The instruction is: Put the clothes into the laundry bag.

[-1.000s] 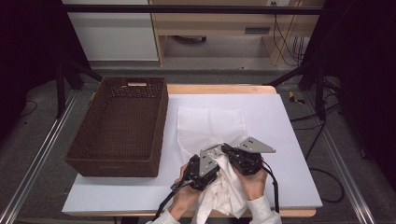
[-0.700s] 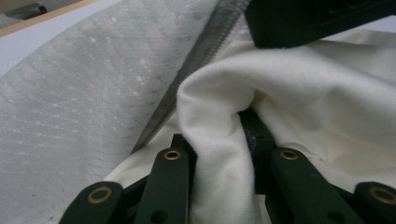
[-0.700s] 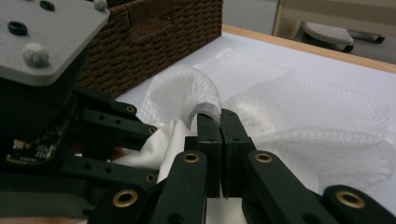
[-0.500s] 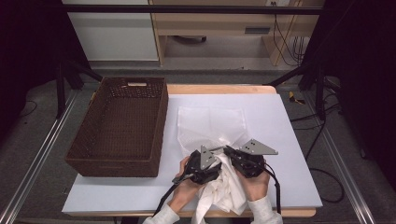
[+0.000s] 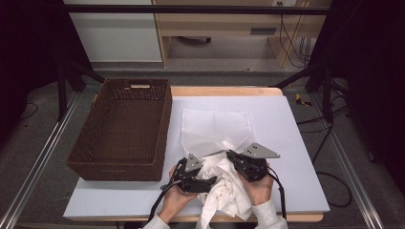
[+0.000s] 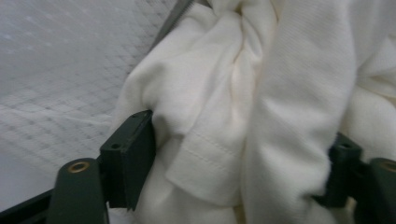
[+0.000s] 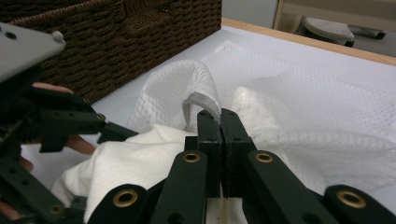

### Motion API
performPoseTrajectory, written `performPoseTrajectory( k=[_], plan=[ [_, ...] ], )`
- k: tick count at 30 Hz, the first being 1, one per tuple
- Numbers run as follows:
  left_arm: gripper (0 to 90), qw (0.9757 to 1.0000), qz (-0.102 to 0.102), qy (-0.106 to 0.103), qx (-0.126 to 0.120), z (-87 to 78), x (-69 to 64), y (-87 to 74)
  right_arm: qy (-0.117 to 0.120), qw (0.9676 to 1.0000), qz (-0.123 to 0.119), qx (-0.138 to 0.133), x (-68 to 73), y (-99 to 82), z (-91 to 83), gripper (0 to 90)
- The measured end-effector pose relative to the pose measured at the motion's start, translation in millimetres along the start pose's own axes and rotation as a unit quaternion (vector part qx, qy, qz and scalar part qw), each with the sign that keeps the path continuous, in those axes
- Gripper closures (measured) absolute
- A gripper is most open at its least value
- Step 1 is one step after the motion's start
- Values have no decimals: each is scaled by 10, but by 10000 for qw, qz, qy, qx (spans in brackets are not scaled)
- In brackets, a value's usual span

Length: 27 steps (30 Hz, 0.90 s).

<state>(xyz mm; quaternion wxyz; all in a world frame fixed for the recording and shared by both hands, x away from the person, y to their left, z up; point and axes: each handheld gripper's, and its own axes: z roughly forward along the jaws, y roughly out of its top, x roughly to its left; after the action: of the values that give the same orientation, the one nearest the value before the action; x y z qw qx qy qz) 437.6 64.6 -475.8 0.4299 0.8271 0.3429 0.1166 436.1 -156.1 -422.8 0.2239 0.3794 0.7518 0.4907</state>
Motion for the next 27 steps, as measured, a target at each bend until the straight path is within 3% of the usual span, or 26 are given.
performPoseTrajectory(
  k=[1,4,6,12,14,16,18,21,25,27],
  plan=[
    [327,10000,-3,-12,-7,10,-22,-2,18,10000,-2,-6,-5,-1,3,889],
    [562,9994,248,225,-63,-63,-131,22,12,10000,26,-4,-11,-4,10,889],
    [651,9991,348,213,-114,-139,-203,52,9,10000,24,-7,-9,-5,11,890],
    [684,9962,650,3,-575,-375,-450,177,124,9998,76,-107,-4,-2,1,892],
    [684,9955,710,-40,-623,-374,-505,241,157,9997,70,-153,8,8,-11,893],
    [682,9947,789,50,-662,-303,-525,284,160,9996,93,-203,-5,17,-35,893],
    [681,9958,727,89,-541,-167,-488,297,173,9996,132,-202,-43,9,-55,893],
    [681,9974,551,365,-270,61,-377,287,232,9996,77,-130,-32,-11,-37,893],
    [680,9975,226,621,-256,203,-180,291,305,9995,-5,-104,8,-7,-24,892],
    [678,9976,107,622,-279,223,-125,298,312,9994,12,-146,19,-5,-64,892]
  ],
)
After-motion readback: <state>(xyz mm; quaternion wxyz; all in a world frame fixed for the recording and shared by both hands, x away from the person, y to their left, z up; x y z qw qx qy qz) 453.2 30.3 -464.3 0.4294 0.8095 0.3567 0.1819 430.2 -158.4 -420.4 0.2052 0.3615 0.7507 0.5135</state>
